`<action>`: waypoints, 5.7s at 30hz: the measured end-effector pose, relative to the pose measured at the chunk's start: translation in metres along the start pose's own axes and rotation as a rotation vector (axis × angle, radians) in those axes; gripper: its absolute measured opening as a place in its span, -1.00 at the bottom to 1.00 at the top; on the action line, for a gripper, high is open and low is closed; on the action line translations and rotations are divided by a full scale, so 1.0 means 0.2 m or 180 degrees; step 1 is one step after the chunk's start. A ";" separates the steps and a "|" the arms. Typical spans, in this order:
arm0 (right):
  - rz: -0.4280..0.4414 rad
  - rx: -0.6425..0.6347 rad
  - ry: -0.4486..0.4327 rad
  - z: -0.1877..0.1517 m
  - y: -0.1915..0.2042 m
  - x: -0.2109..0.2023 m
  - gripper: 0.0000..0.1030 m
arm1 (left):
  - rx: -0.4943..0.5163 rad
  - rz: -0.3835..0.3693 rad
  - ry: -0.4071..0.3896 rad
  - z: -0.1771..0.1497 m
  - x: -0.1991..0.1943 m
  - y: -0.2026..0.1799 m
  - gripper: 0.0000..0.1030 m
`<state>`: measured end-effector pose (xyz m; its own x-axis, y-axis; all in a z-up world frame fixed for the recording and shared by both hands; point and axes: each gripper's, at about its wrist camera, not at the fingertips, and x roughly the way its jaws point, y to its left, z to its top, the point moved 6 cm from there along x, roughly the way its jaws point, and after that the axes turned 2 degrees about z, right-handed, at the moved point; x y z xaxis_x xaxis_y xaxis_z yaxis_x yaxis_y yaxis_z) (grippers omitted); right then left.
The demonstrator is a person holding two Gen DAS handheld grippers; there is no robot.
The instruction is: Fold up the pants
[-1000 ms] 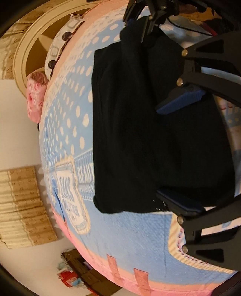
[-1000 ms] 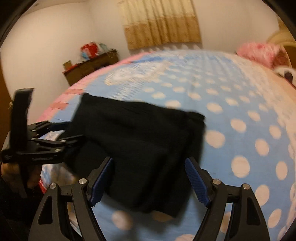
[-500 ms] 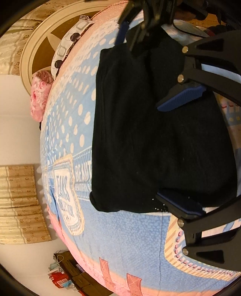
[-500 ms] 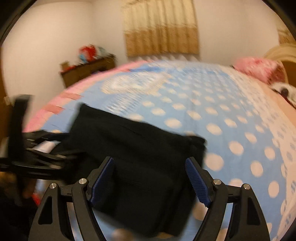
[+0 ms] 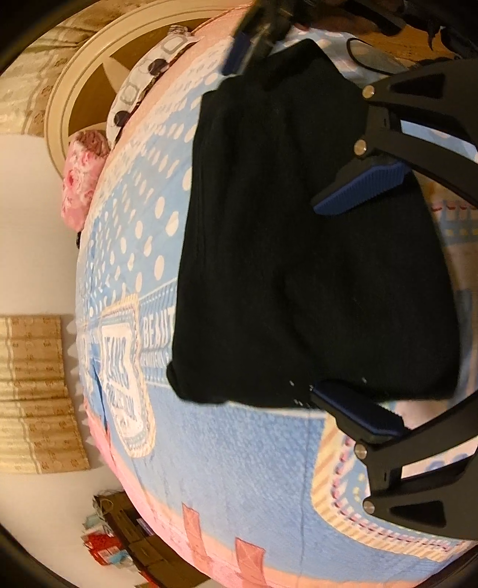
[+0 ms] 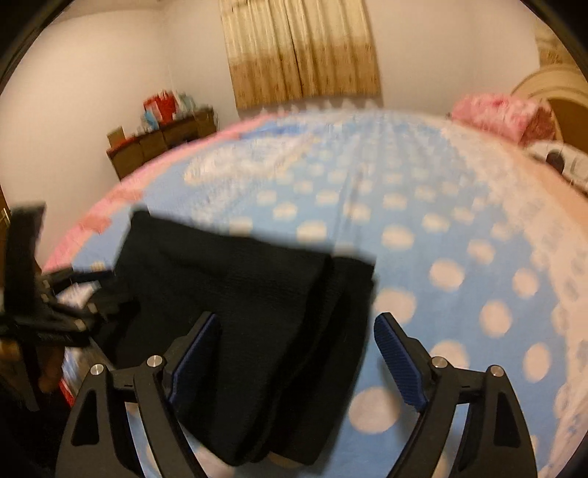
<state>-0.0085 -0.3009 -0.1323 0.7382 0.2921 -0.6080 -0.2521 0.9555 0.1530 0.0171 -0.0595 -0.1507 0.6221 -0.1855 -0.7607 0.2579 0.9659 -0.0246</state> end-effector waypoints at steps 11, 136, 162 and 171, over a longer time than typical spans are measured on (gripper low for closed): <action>0.0737 -0.0176 -0.0189 0.40 0.27 0.04 0.67 | -0.0072 -0.0014 -0.0011 -0.12 -0.03 0.02 0.85; 0.1718 0.1432 0.0588 0.05 -0.30 0.20 0.05 | 0.0877 -0.0590 -0.0520 -0.07 -0.19 -0.83 0.99; 0.1613 0.1203 0.0321 0.20 -0.32 0.15 -0.84 | 0.0718 -0.0700 -0.0406 0.08 -0.08 -0.89 -0.11; 0.1470 0.1392 0.0478 0.09 -0.44 0.31 -0.84 | 0.0945 -0.0532 -0.0501 0.00 -0.01 -0.96 -0.02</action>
<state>0.0698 -0.3659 -0.1695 0.5114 0.6979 -0.5013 -0.2212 0.6706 0.7080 -0.0342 -0.2454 -0.1442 0.6533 -0.3840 -0.6525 0.5543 0.8297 0.0667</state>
